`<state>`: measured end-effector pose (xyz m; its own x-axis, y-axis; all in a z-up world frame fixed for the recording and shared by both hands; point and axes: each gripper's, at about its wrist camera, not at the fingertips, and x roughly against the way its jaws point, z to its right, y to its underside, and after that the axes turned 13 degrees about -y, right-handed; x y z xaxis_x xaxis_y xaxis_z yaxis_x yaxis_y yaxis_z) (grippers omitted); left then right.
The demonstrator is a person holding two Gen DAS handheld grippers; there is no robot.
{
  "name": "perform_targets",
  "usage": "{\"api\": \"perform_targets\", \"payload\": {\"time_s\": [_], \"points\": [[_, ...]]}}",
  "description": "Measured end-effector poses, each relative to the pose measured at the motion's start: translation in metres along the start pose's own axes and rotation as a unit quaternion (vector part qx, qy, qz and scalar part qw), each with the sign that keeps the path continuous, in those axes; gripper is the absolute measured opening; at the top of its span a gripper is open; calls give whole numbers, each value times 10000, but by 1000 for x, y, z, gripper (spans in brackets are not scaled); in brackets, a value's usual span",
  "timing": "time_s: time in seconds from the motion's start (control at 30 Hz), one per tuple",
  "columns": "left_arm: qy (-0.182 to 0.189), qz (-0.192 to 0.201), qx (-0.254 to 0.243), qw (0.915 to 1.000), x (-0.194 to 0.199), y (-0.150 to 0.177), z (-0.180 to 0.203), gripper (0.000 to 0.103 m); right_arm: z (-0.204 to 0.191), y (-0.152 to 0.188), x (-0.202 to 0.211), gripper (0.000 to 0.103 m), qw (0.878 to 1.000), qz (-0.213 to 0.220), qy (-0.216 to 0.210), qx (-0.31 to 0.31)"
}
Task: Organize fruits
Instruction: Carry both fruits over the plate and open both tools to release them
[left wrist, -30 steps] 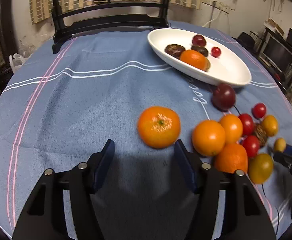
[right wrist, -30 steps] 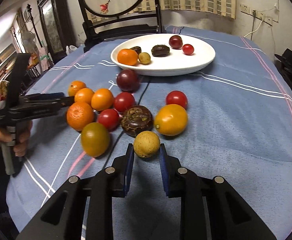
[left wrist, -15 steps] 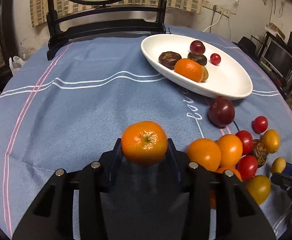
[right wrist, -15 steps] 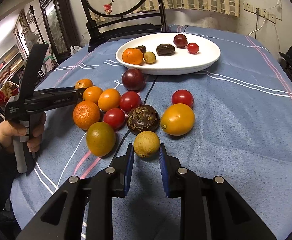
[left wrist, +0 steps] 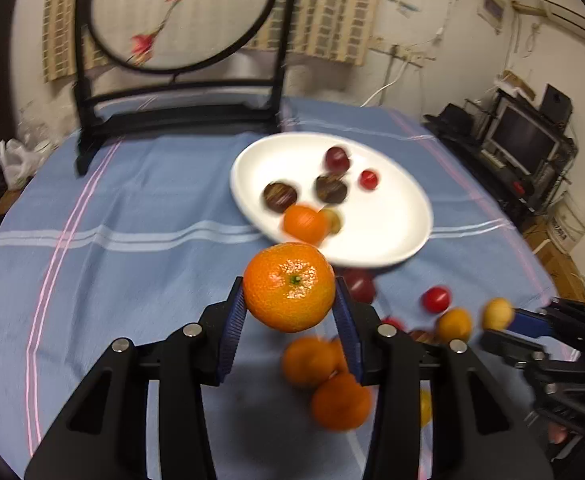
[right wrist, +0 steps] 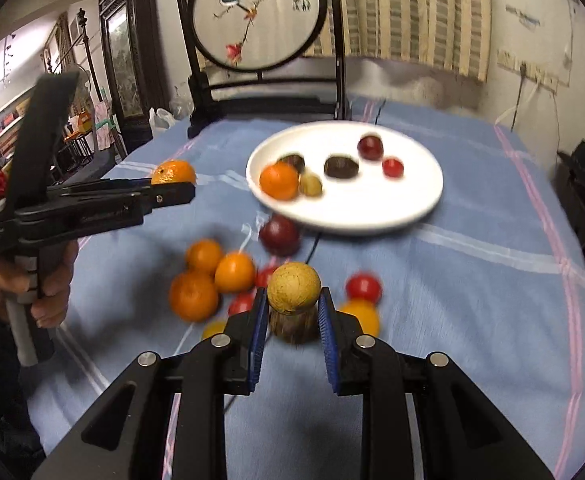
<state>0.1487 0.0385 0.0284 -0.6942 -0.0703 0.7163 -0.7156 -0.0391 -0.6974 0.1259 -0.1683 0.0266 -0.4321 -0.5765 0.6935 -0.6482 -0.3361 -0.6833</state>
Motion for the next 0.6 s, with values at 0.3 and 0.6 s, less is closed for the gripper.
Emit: {"api": "perform_targets", "payload": {"time_s": [0.3,0.6], "points": [[-24,-219,213,9995,-49,-46,18,42,26,-45,-45,26,9998,38,162,-77],[-5,-429,-18,9991,-94,-58,42,42,57,-46,-82,26,9990,-247,268,-277]]}}
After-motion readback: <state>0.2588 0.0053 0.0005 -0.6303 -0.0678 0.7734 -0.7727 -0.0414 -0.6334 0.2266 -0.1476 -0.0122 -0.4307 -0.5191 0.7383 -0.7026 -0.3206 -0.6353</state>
